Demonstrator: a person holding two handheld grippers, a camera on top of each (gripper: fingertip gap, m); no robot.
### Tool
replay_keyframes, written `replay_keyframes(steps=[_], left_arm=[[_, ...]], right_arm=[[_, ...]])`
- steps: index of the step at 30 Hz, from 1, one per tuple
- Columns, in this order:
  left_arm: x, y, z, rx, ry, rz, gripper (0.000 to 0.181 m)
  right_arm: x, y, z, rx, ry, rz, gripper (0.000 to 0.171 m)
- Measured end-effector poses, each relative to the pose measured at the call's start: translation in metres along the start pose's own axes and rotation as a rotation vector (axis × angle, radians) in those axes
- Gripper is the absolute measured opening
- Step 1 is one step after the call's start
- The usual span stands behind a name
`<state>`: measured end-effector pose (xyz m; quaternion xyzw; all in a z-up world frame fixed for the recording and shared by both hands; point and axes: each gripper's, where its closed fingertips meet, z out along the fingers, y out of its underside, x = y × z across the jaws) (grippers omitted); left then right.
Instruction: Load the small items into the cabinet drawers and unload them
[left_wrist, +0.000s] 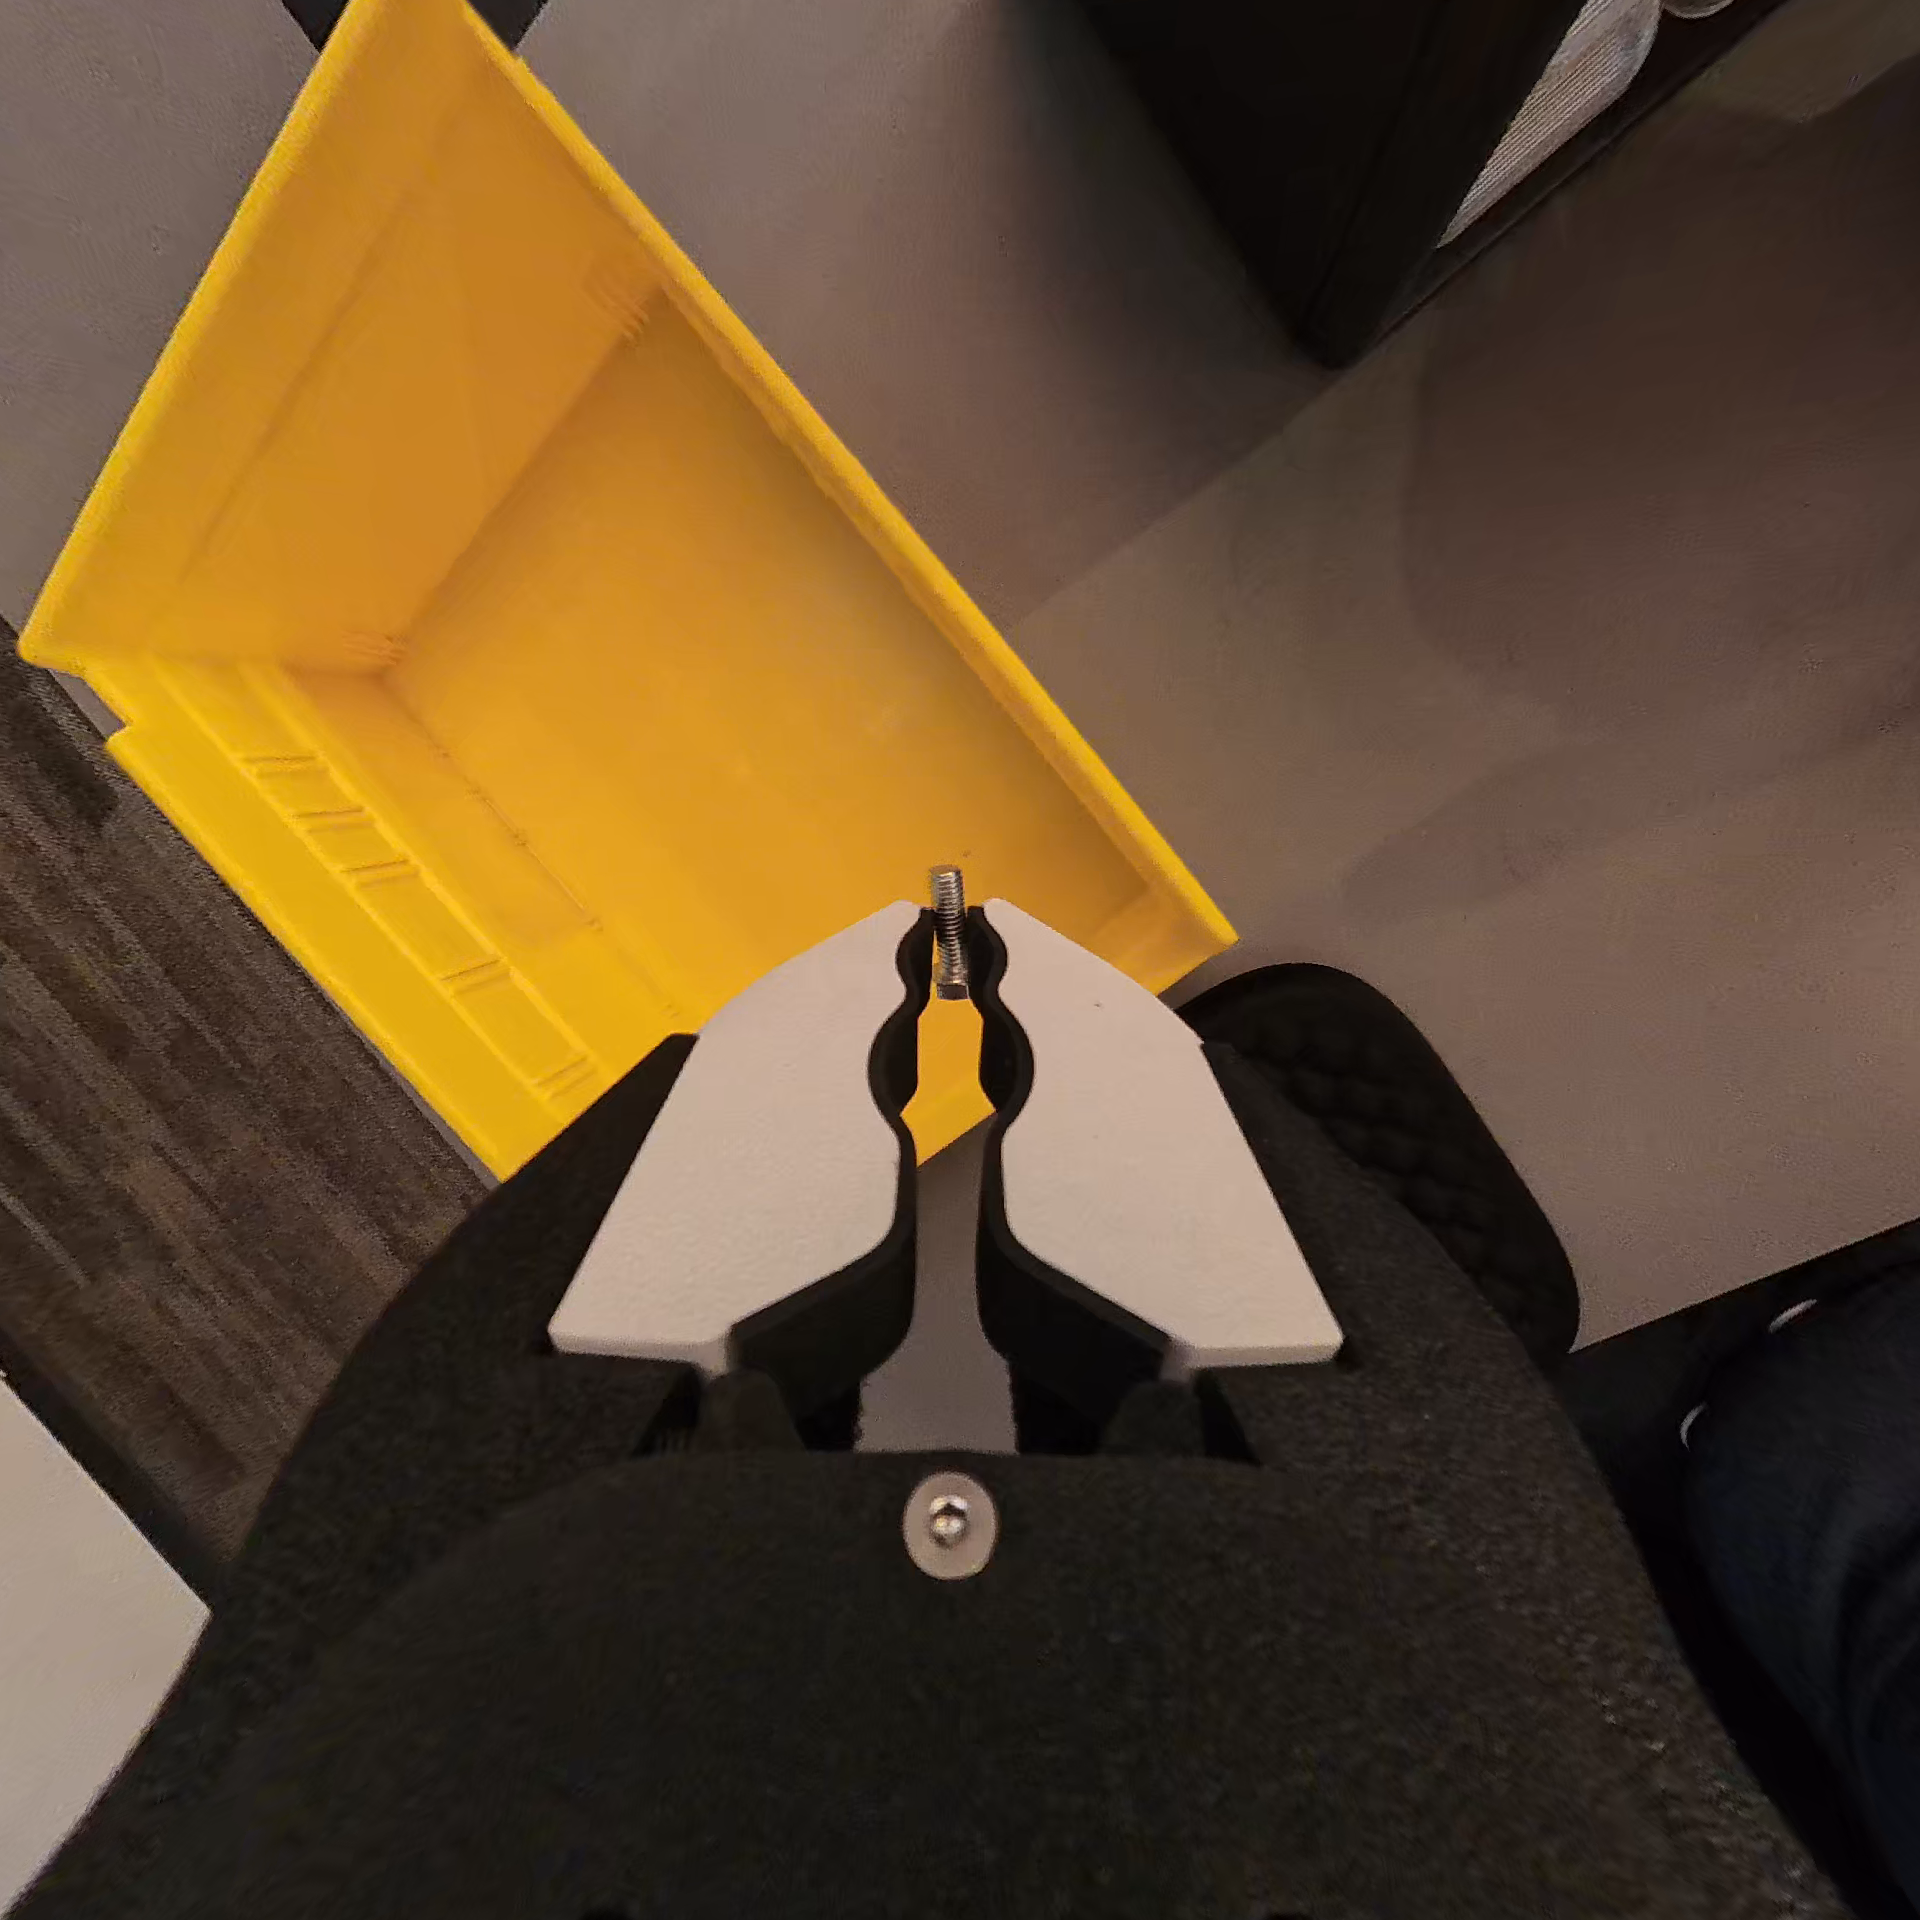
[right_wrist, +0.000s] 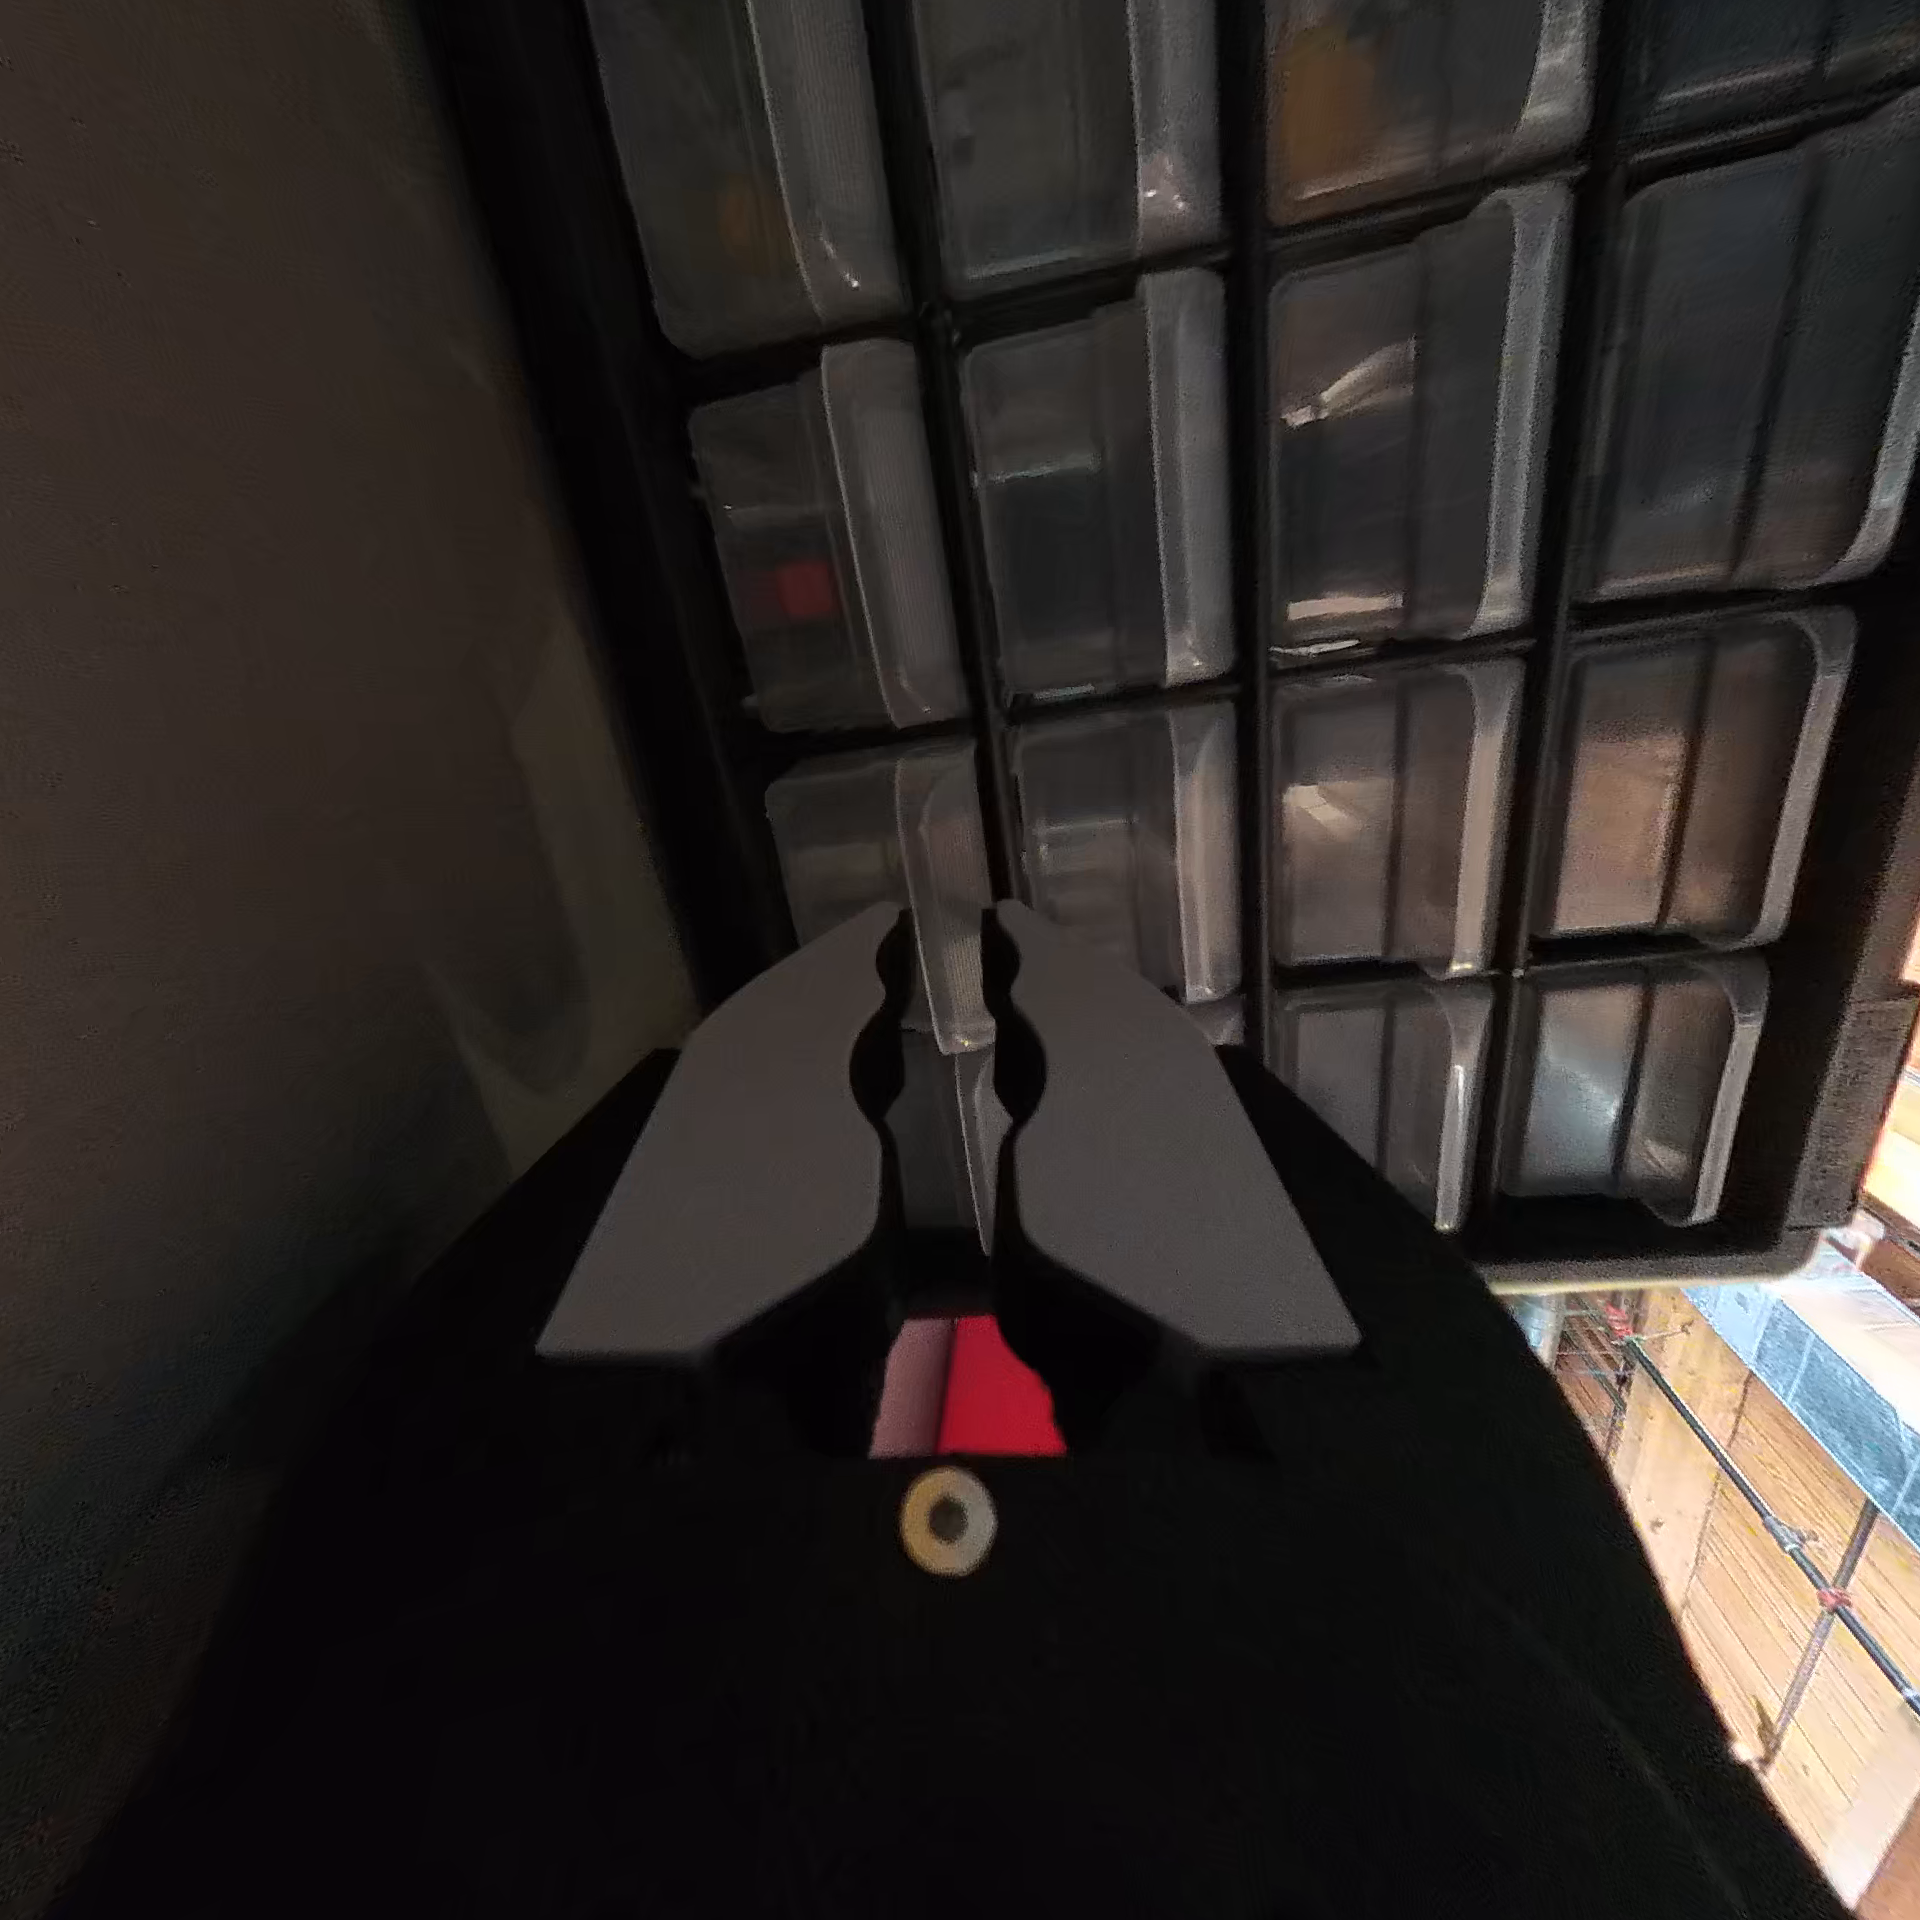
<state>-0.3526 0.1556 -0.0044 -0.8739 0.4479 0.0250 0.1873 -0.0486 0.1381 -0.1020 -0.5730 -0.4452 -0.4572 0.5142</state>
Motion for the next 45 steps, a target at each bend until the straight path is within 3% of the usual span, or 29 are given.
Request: replay_keyframes(steps=[6,13,24,30,39,45], left_arm=[[0.031,-0.008,0.000,0.042,0.058,0.060,0.006],[0.131,-0.036,0.000,0.108,0.284,0.248,0.006],[0.236,-0.131,0.060,0.045,0.267,0.459,0.006],[0.252,-0.165,0.103,-0.025,0.221,0.410,0.005],[0.242,-0.170,0.138,-0.108,0.094,0.433,0.006],[0.244,-0.169,0.142,-0.131,0.101,0.426,0.006]], right_arm=[[-0.003,-0.006,-0.024,0.010,-0.047,0.010,0.013],[-0.007,-0.014,-0.053,0.041,-0.033,-0.056,0.012],[-0.011,-0.020,-0.086,0.080,-0.026,-0.080,0.012],[-0.013,-0.022,-0.089,0.087,-0.042,-0.081,0.012],[-0.012,-0.023,-0.088,0.095,-0.048,-0.066,0.012],[-0.016,-0.021,-0.087,0.082,-0.069,-0.080,0.013]])
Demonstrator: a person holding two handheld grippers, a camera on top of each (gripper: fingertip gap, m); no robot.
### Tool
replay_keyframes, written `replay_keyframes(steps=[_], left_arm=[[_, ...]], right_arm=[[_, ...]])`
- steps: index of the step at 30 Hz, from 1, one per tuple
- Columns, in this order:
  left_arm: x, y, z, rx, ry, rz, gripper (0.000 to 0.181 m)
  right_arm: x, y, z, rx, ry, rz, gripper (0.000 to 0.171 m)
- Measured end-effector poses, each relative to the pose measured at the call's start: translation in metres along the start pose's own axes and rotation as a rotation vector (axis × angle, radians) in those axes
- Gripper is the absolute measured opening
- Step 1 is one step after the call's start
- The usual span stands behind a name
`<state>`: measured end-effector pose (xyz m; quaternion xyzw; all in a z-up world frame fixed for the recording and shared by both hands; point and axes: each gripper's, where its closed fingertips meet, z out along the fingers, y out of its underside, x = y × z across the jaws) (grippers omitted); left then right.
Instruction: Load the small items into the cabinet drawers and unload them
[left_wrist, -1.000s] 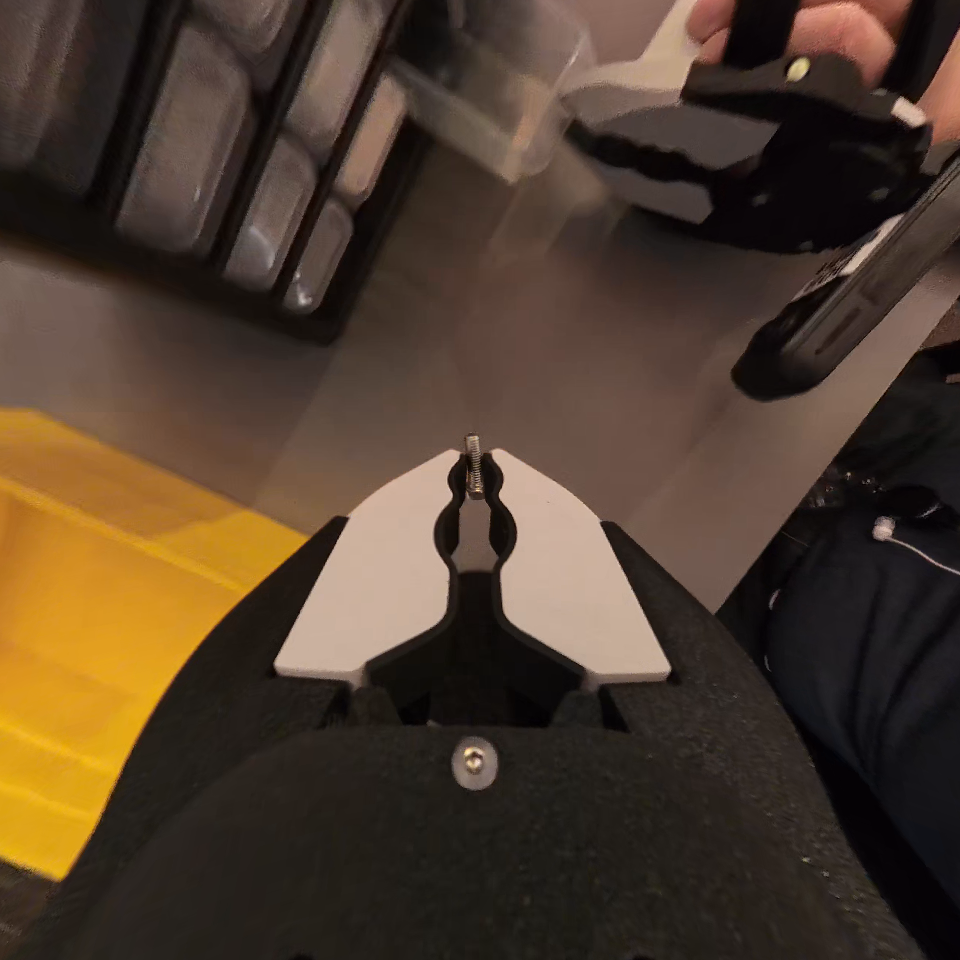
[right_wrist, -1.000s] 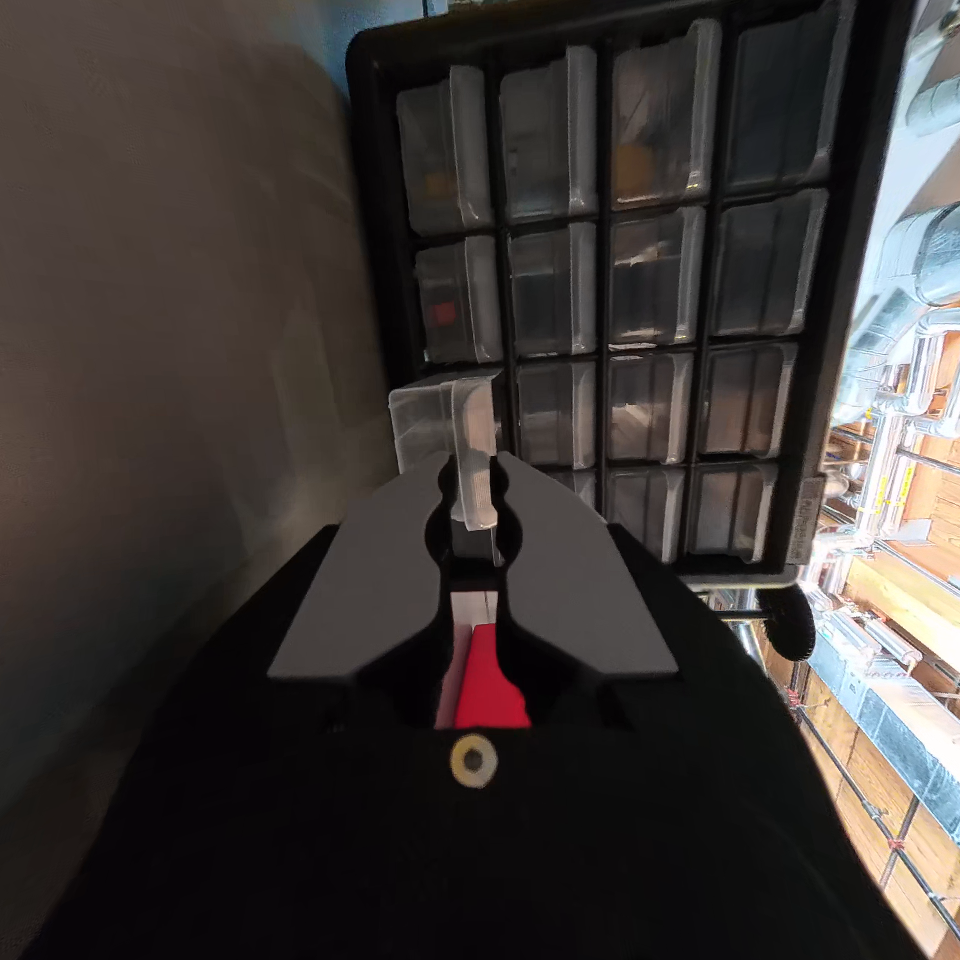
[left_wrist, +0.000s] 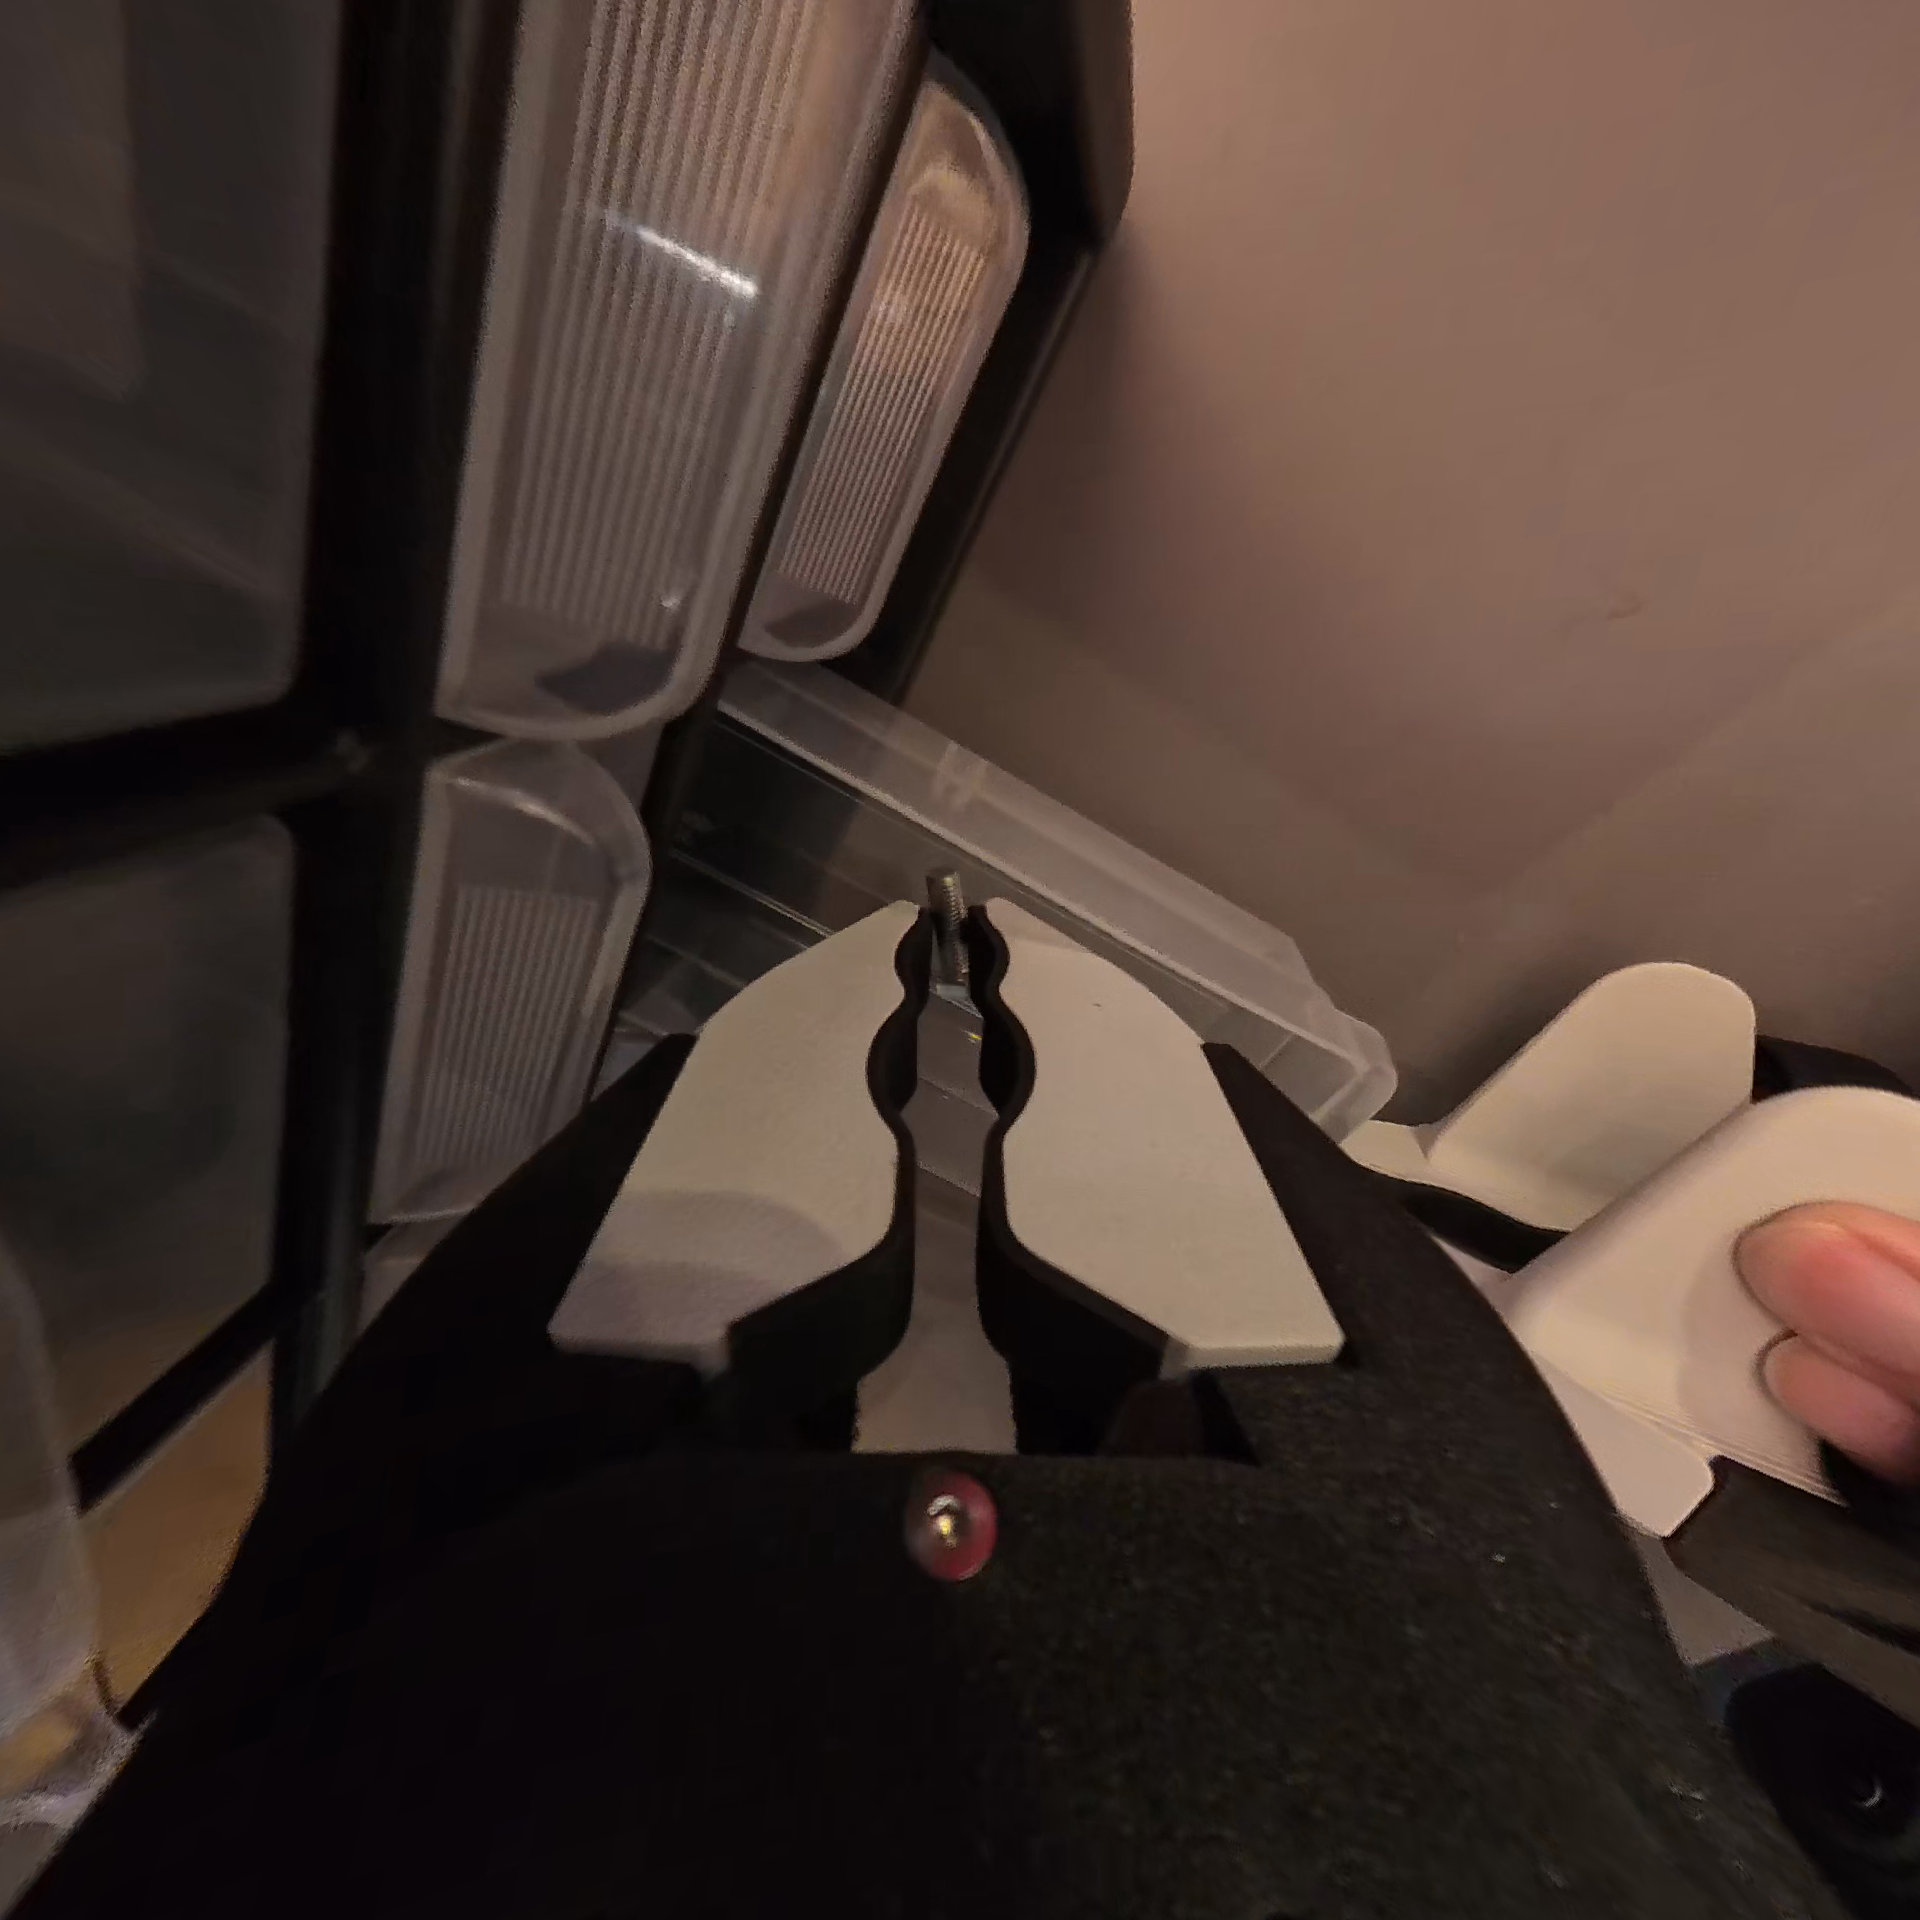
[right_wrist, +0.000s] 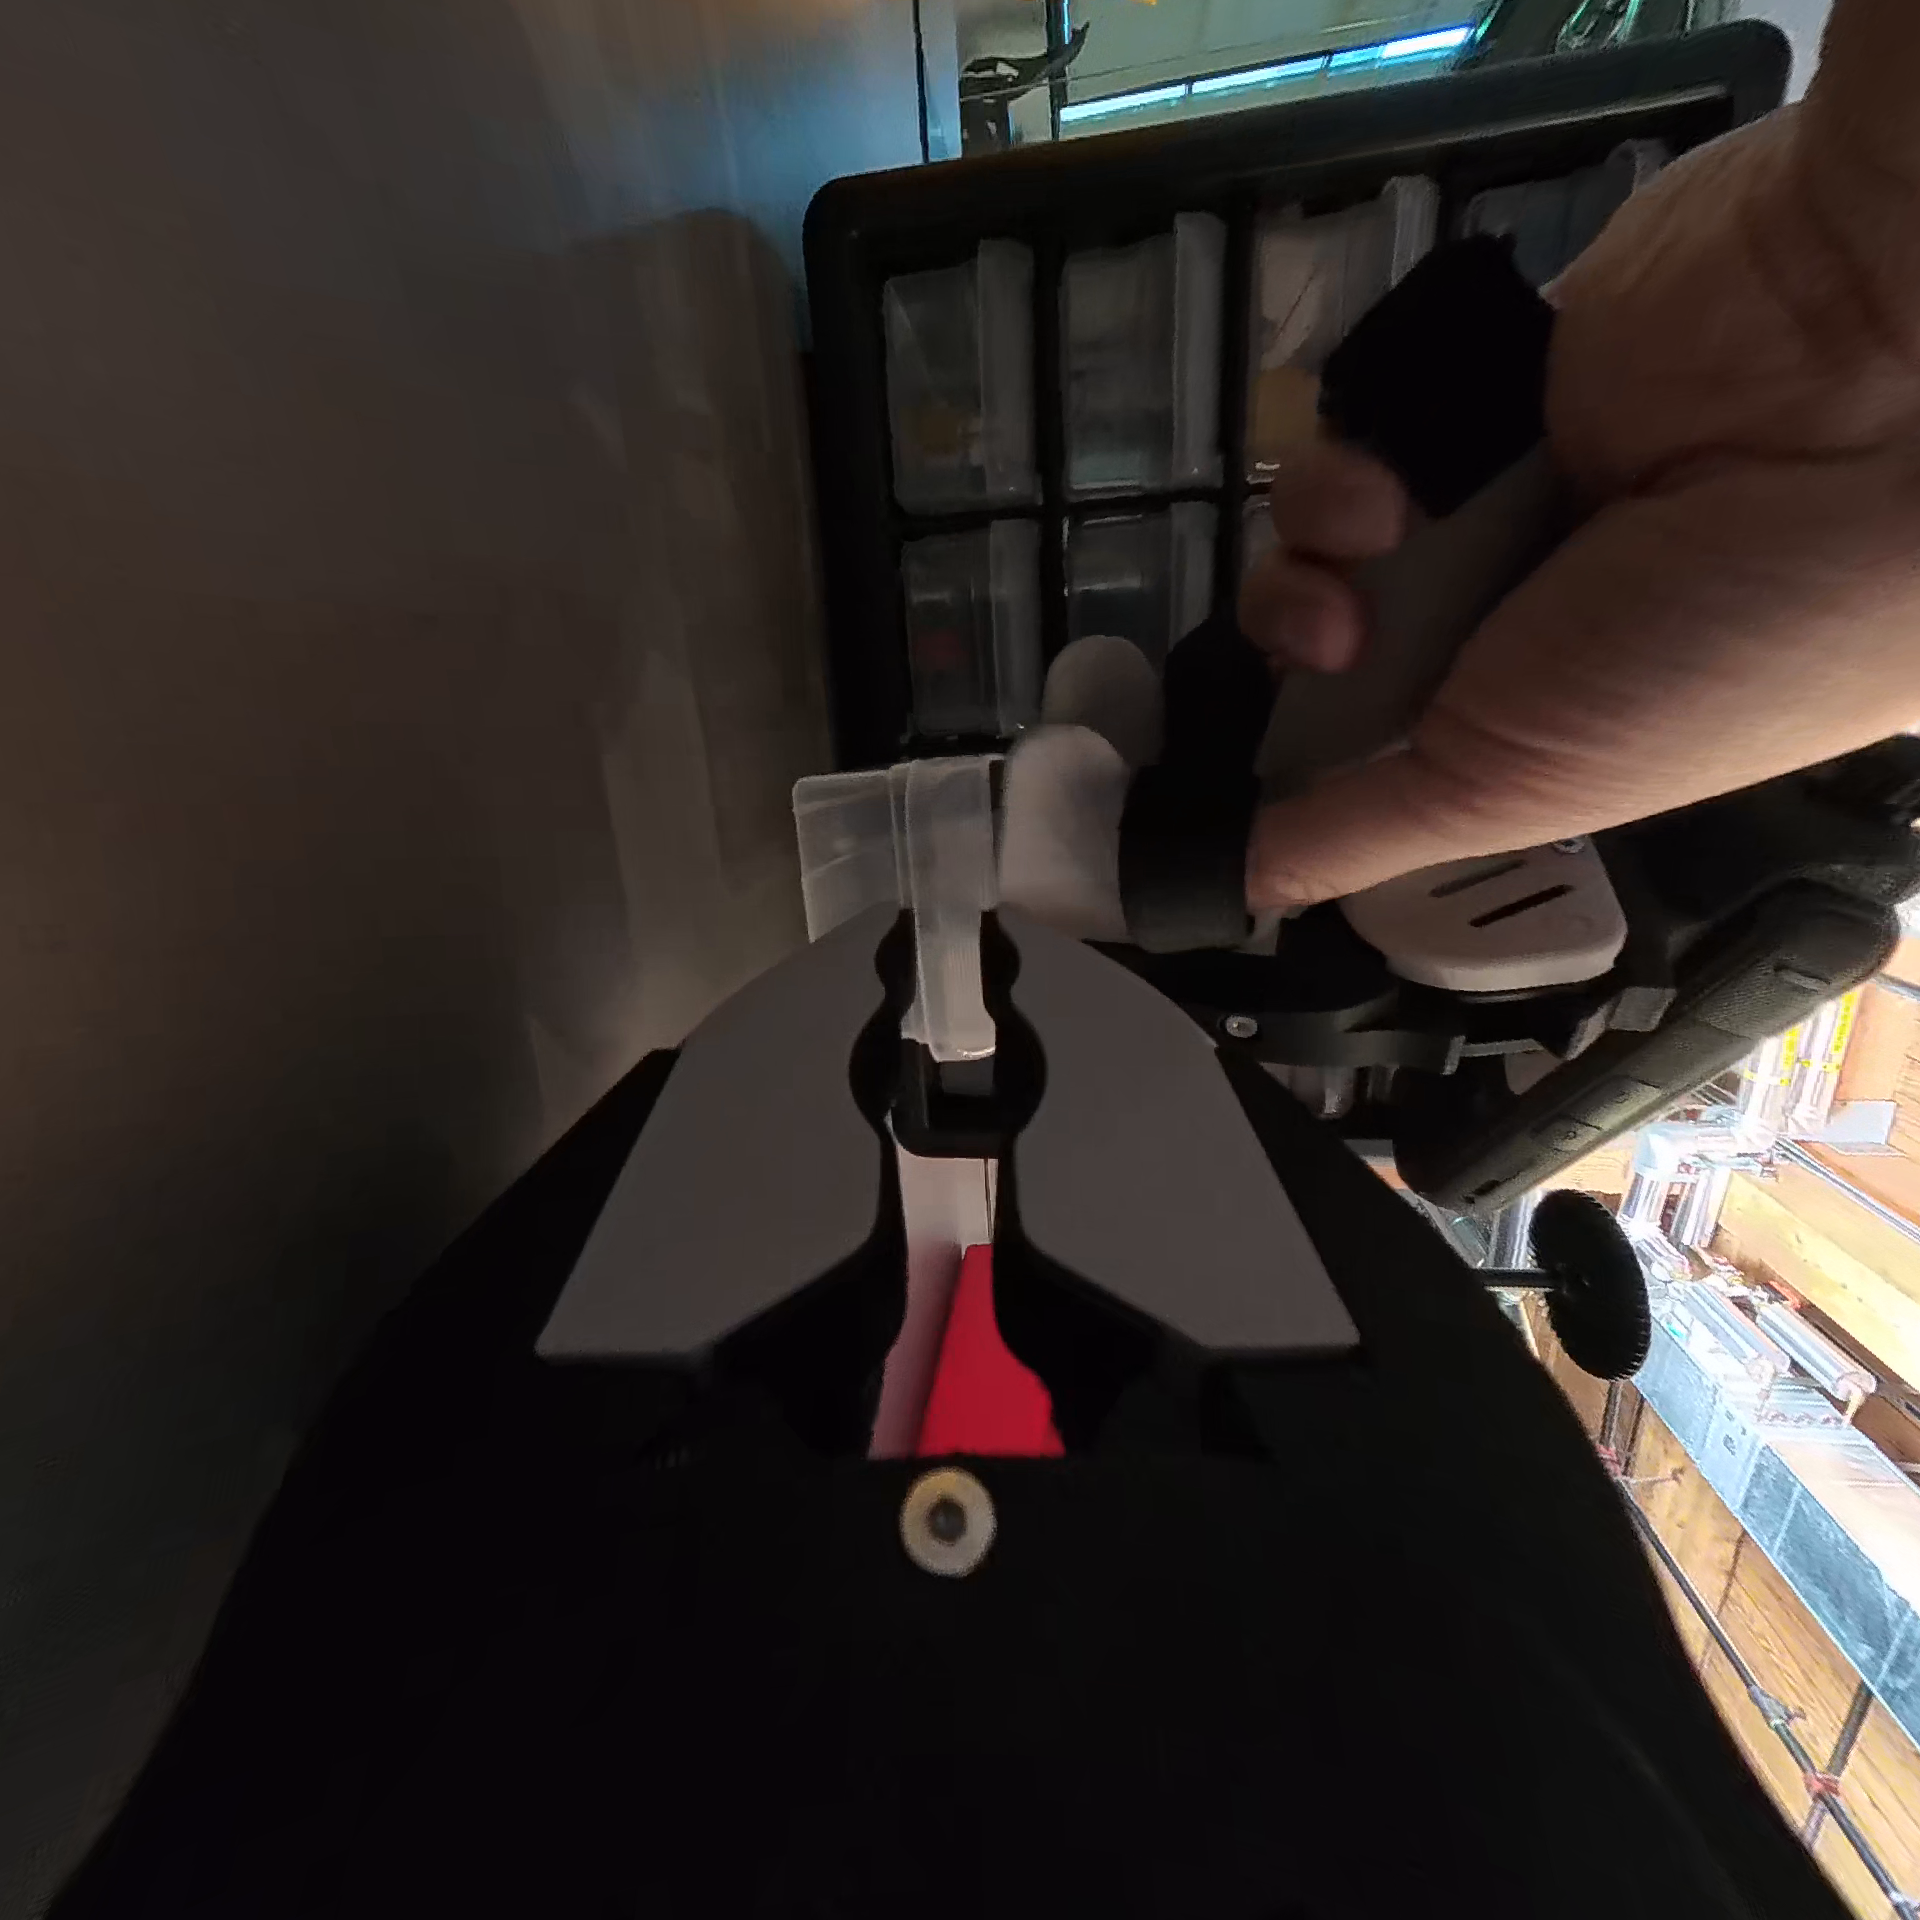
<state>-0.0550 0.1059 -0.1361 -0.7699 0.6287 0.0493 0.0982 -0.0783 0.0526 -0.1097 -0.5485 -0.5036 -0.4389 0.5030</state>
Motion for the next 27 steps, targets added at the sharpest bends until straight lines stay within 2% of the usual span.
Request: replay_keyframes(steps=[5,8,10,12,15,18,22,27], left_arm=[[0.000,-0.001,0.000,0.004,0.022,-0.016,0.008],[0.003,-0.002,-0.003,0.017,0.037,-0.024,0.021],[0.000,-0.001,-0.013,0.048,0.000,-0.020,0.022],[0.001,0.000,-0.031,0.121,-0.032,-0.013,0.022],[0.013,0.007,-0.071,0.293,0.013,-0.013,0.022],[0.018,0.031,-0.113,0.435,0.062,-0.024,0.022],[-0.003,0.074,-0.148,0.497,0.008,-0.048,0.022],[-0.034,0.108,-0.182,0.590,-0.062,-0.128,0.025]], right_arm=[[-0.001,0.001,0.001,-0.005,-0.002,0.001,0.013],[-0.001,0.002,0.001,-0.008,-0.003,0.001,0.013],[-0.001,0.003,0.001,-0.009,-0.002,0.003,0.013],[0.000,0.003,0.001,-0.010,-0.001,0.003,0.013],[0.000,0.002,0.003,-0.012,0.002,0.005,0.013],[0.001,0.002,0.006,-0.015,0.008,0.011,0.013],[0.005,0.006,0.016,-0.035,0.029,0.039,0.013],[0.009,0.017,0.036,-0.087,0.050,0.081,0.012]])
